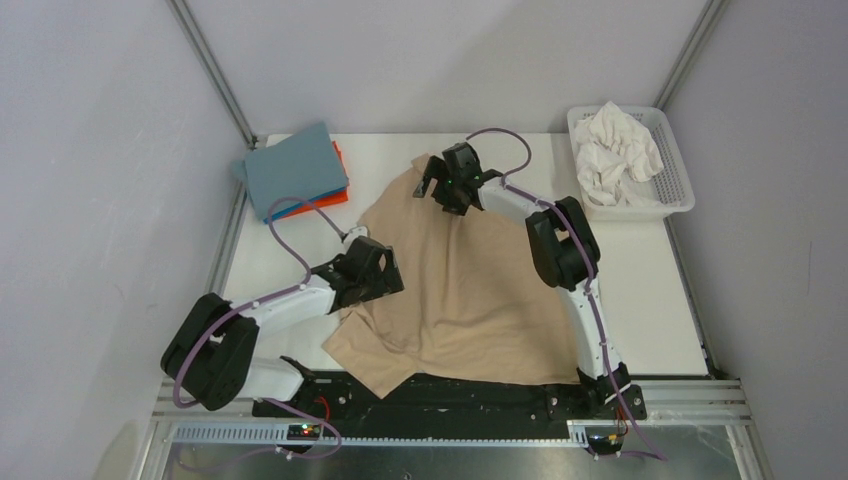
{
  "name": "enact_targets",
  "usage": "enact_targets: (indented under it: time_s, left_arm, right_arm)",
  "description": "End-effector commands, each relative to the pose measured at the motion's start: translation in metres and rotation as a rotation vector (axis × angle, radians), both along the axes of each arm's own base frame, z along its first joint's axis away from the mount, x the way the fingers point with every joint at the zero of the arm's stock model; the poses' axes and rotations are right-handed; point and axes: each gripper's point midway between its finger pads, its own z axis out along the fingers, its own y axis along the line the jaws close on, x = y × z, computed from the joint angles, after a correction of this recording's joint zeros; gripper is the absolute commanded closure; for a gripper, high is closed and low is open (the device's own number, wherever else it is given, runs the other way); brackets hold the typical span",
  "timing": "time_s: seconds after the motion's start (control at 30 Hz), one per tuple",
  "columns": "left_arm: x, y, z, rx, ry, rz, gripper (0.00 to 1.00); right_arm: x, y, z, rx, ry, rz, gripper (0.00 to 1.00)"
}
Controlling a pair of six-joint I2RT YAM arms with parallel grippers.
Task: Fold and stack the t-shirts
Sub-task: Flatten out the tshirt
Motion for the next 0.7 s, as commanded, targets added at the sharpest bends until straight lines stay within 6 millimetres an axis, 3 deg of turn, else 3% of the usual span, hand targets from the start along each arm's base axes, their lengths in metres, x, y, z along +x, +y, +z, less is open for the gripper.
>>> enact_targets:
  time_s: [0.0, 0.07, 0.17, 0.2, 0.23, 0.27, 0.3, 0.33, 0.37, 0.4, 0.43, 0.57, 0.67]
  left_arm:
    - [-0.043, 0.025, -0.029, 0.082, 0.153, -0.026, 0.0]
    - [-0.046, 0.026, -0.033, 0.088, 0.163, -0.031, 0.0]
    - [-0.052, 0.029, -0.04, 0.104, 0.194, -0.044, 0.0]
    - [-0.054, 0.03, -0.042, 0.11, 0.2, -0.046, 0.0]
    - [-0.056, 0.031, -0.045, 0.115, 0.21, -0.047, 0.0]
    - [-0.058, 0.032, -0.047, 0.118, 0.219, -0.049, 0.0]
    - [-0.059, 0.032, -0.048, 0.118, 0.222, -0.05, 0.0]
    - [-0.06, 0.033, -0.049, 0.12, 0.224, -0.051, 0.0]
    - [-0.061, 0.033, -0.049, 0.119, 0.224, -0.053, 0.0]
    - [-0.062, 0.034, -0.048, 0.117, 0.222, -0.053, 0.0]
    - [-0.063, 0.034, -0.048, 0.117, 0.22, -0.056, 0.0]
    - [-0.066, 0.036, -0.046, 0.108, 0.206, -0.056, 0.0]
    - [-0.065, 0.035, -0.042, 0.098, 0.188, -0.057, 0.0]
  right_arm:
    - [0.048, -0.005, 0.012, 0.104, -0.093, -0.207, 0.0]
    - [0.066, -0.009, 0.01, 0.173, -0.103, -0.29, 0.01]
    - [0.097, -0.012, 0.026, 0.278, -0.194, -0.353, 0.01]
    - [0.11, -0.007, 0.036, 0.333, -0.232, -0.37, 0.01]
    - [0.124, -0.006, 0.06, 0.381, -0.282, -0.376, 0.01]
    - [0.133, -0.004, 0.059, 0.411, -0.306, -0.384, 0.01]
    - [0.146, -0.003, 0.086, 0.461, -0.358, -0.393, 0.01]
    - [0.153, -0.003, 0.081, 0.493, -0.355, -0.42, 0.01]
    - [0.164, -0.006, 0.105, 0.541, -0.401, -0.433, 0.0]
    - [0.172, -0.009, 0.104, 0.569, -0.412, -0.463, 0.01]
    - [0.179, -0.015, 0.123, 0.596, -0.446, -0.482, 0.01]
    - [0.197, -0.053, 0.145, 0.59, -0.498, -0.606, 0.01]
    - [0.195, -0.067, 0.167, 0.528, -0.518, -0.575, 0.01]
